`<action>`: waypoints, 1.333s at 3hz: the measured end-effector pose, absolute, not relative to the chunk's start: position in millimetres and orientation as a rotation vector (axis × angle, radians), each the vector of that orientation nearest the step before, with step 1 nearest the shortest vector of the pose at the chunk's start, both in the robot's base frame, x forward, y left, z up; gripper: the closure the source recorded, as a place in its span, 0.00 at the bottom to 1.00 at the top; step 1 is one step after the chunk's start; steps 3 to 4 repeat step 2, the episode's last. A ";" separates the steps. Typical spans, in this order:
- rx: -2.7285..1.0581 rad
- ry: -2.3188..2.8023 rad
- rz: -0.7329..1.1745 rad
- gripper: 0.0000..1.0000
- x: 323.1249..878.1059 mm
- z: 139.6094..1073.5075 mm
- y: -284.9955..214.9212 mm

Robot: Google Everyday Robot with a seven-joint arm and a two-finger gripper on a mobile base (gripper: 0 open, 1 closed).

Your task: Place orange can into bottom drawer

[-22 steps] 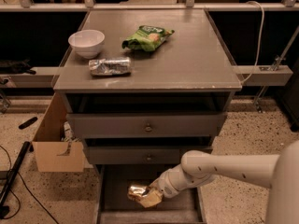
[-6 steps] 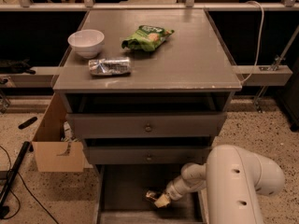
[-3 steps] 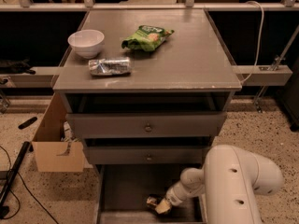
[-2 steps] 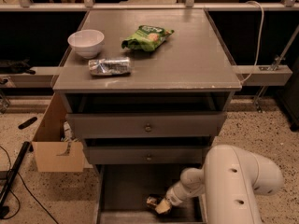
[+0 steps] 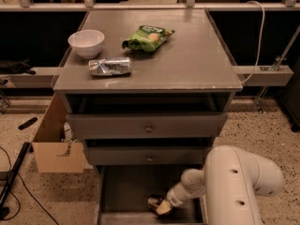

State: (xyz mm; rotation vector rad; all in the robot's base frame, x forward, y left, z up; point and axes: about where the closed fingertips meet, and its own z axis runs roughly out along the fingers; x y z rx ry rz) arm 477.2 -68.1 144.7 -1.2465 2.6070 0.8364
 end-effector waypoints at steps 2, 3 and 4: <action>-1.247 2.607 0.837 0.00 477.1 144.6 -68.0; -1.247 2.607 0.837 0.00 477.1 144.6 -68.0; -1.247 2.607 0.837 0.00 477.1 144.6 -68.0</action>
Offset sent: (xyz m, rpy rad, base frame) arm 0.0000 0.0000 0.0000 0.0000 0.0000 0.0000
